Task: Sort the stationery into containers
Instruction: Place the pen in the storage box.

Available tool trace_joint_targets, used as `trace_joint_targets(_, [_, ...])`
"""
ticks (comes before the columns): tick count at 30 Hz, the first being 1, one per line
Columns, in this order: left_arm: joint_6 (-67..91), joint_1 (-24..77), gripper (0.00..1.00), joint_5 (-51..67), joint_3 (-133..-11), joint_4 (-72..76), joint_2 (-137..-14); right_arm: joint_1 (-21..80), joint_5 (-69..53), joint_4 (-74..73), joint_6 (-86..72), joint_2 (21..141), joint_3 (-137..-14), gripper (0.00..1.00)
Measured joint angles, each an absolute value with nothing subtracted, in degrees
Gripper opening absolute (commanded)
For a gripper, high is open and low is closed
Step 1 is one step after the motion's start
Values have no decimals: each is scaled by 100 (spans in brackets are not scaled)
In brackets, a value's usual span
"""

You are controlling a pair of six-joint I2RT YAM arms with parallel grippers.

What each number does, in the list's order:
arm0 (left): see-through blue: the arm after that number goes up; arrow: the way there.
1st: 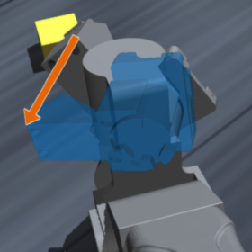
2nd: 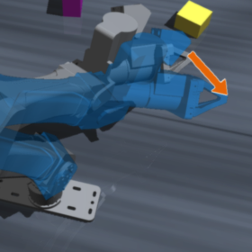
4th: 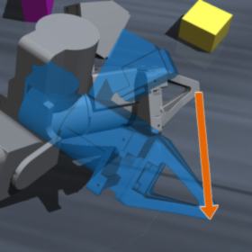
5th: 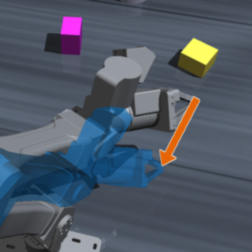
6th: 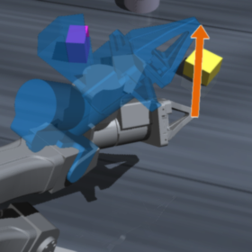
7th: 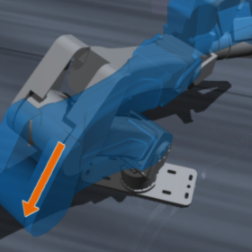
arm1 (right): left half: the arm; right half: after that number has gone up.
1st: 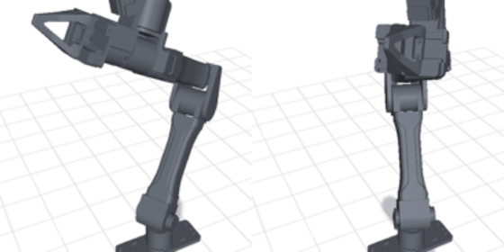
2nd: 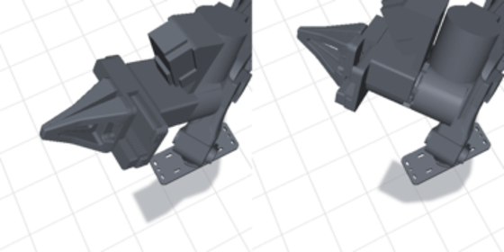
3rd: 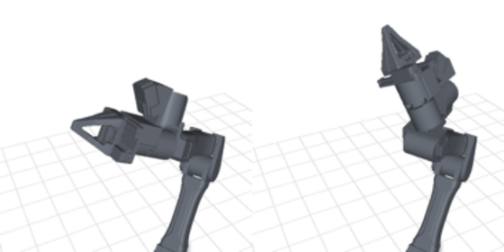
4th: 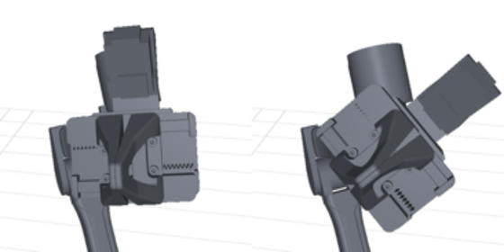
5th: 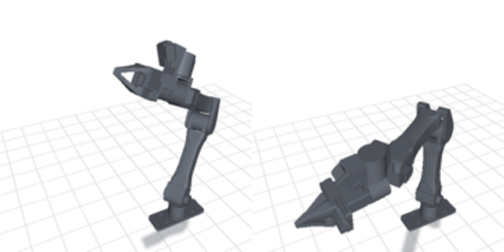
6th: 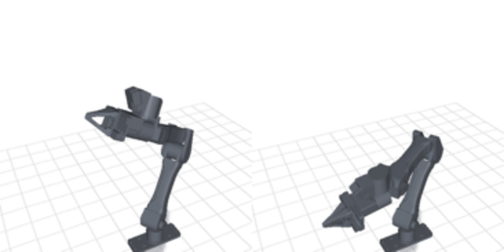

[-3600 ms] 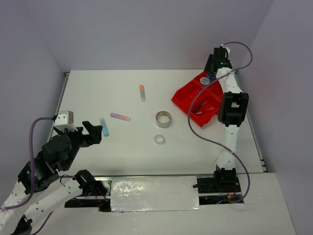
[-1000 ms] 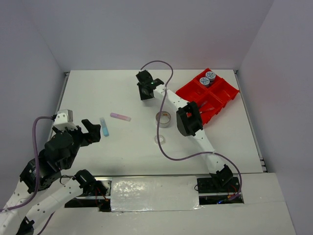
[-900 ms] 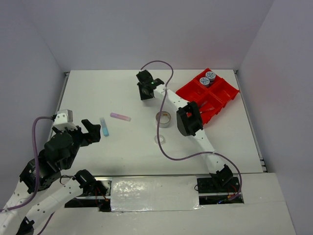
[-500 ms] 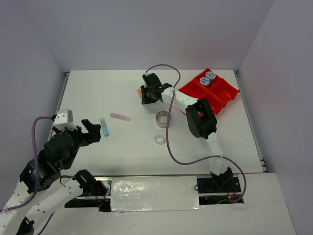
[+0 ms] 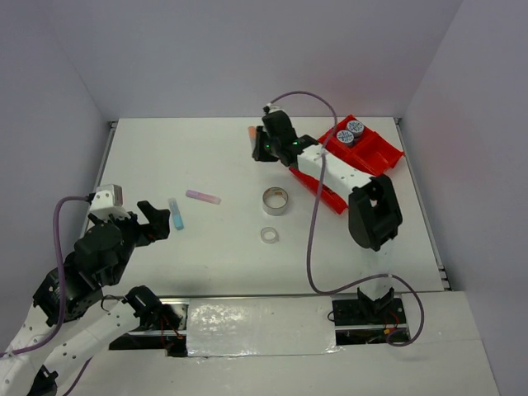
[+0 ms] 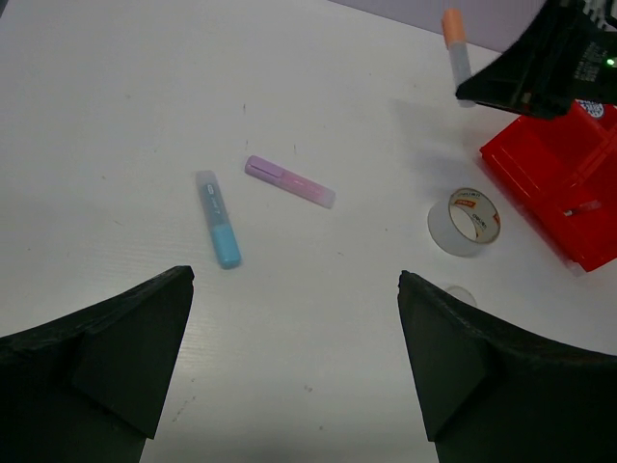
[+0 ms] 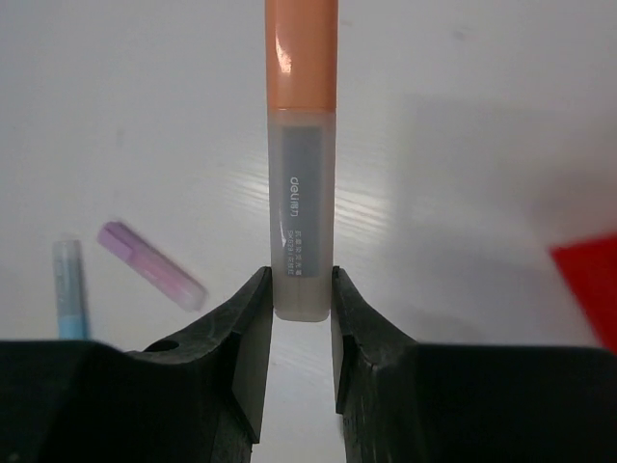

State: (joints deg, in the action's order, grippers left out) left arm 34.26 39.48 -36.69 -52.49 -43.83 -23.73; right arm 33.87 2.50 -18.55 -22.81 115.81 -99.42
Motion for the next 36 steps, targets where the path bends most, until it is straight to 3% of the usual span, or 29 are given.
trace_joint_targets(4, [3424, 3948, 99, -3669, -5249, -4381, -2373, 2718, 587, -1911, -2620, 10481, -8604, 0])
trace_joint_targets(9, [3424, 3951, 99, -3651, -5247, -4359, -2298, 1127, 956, -1769, -2974, 9054, -7078, 0])
trace_joint_targets(13, [3424, 3951, 99, -3645, -5247, -4340, -2276, 10, 1138, -1804, -3107, 8615, -6635, 0])
trace_joint_targets(18, [3424, 3951, 99, -3607, -5247, -4322, -2276, -808, 1061, -1962, -3109, 9133, -6932, 0])
trace_joint_targets(26, [3398, 3962, 99, -3568, -5234, -4318, -2281, -1197, 937, -2241, -3103, 10602, -8252, 1])
trace_joint_targets(36, [3299, 3968, 99, -3459, -5218, -4268, -2436, -1275, 792, -2497, -3063, 11187, -8952, 13])
